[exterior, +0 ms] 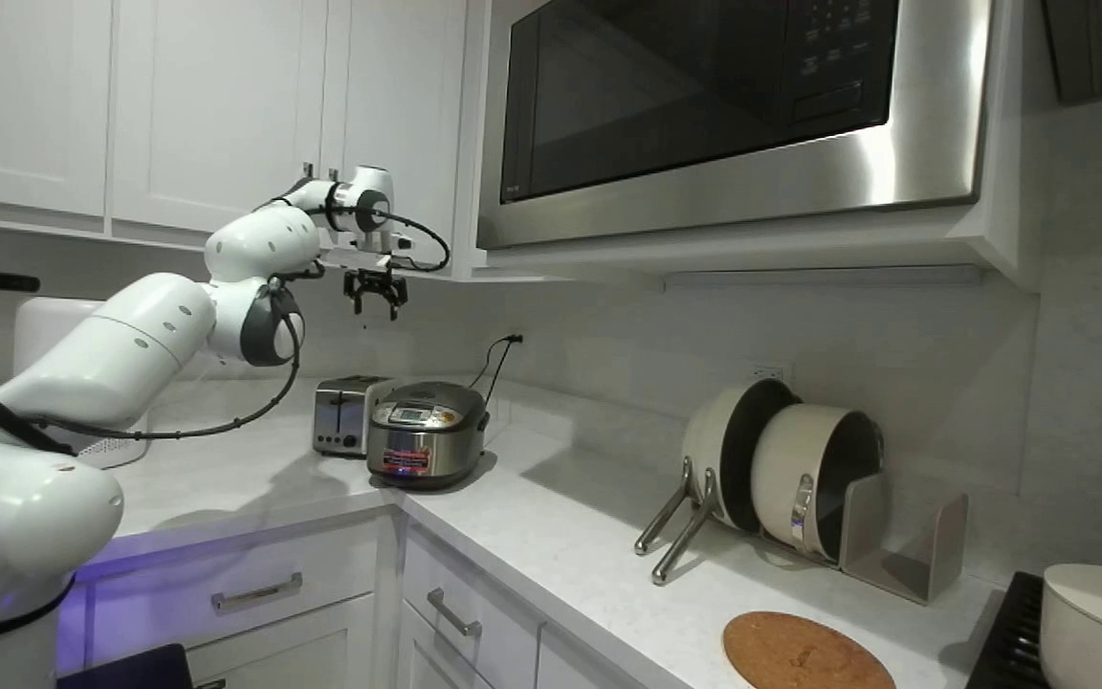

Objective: Close the microwave door, close the rice cooker, push the lever on the toaster downwards

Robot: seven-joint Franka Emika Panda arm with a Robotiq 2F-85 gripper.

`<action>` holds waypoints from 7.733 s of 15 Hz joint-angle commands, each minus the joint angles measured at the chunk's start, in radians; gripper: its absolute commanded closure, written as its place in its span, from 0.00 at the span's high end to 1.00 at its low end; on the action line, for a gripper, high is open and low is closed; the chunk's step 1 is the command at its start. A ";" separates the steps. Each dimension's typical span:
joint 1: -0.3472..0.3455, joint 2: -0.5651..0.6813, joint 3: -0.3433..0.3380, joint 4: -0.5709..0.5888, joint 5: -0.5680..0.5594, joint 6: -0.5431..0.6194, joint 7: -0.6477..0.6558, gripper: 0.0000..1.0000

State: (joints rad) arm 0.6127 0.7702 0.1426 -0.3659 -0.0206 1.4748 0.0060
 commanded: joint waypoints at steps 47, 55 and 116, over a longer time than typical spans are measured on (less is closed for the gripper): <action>-0.263 -0.379 0.093 -0.004 0.159 -0.450 -0.484 0.05; -0.256 -0.322 0.103 -0.002 0.188 -0.401 -0.443 0.00; 0.098 0.125 0.010 0.010 0.000 -0.165 -0.362 0.00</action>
State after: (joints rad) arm 0.7029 0.8823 0.1606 -0.3749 -0.0171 1.3226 -0.3850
